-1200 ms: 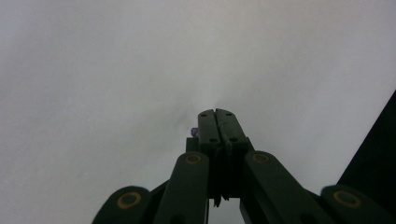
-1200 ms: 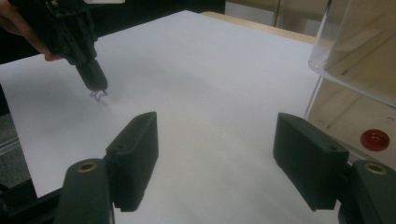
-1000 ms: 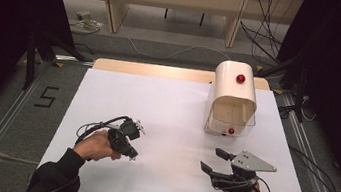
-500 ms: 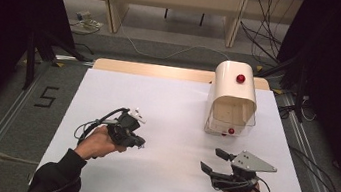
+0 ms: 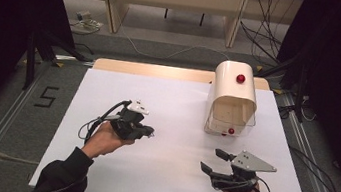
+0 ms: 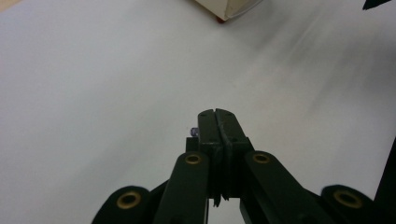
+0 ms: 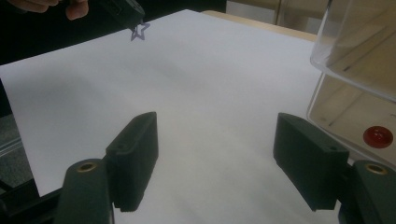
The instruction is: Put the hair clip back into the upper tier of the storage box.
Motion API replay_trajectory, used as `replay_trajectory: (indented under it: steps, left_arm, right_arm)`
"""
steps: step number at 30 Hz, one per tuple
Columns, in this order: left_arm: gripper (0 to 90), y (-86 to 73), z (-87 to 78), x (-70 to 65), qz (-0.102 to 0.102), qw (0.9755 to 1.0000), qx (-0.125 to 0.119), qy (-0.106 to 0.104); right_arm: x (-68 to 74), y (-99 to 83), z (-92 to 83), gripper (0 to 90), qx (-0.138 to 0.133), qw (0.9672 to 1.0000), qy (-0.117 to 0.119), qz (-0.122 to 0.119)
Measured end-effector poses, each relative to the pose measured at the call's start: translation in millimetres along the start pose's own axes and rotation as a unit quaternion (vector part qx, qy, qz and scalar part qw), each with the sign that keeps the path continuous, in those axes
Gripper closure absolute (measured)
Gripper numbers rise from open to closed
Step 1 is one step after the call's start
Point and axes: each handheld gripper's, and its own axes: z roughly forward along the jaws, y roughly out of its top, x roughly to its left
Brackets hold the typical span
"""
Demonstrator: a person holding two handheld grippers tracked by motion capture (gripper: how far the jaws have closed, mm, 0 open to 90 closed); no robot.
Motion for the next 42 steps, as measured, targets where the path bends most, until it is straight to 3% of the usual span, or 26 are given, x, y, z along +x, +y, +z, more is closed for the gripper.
replay_trajectory:
  steps: [14,22,32,42]
  left_arm:
    - [89.1,34.5,1.8,-14.4,0.005,0.9987,-0.05,-0.014]
    - [89.2,51.7,3.8,-18.9,0.01,0.9977,-0.063,-0.024]
    - [89.1,68.2,5.9,-25.6,0.02,0.9958,-0.087,-0.021]
    - [89.1,88.2,12.8,-32.9,0.028,0.9955,-0.084,-0.033]
  right_arm:
    - [0.5,-0.2,-1.3,31.7,0.001,1.0,0.001,0.002]
    - [0.8,-0.1,-0.8,31.7,-0.002,1.0,0.005,0.0]
    - [0.7,-0.5,-1.2,31.7,-0.001,1.0,0.003,0.001]
    - [0.9,-0.9,-1.1,31.6,-0.001,1.0,0.004,0.0]
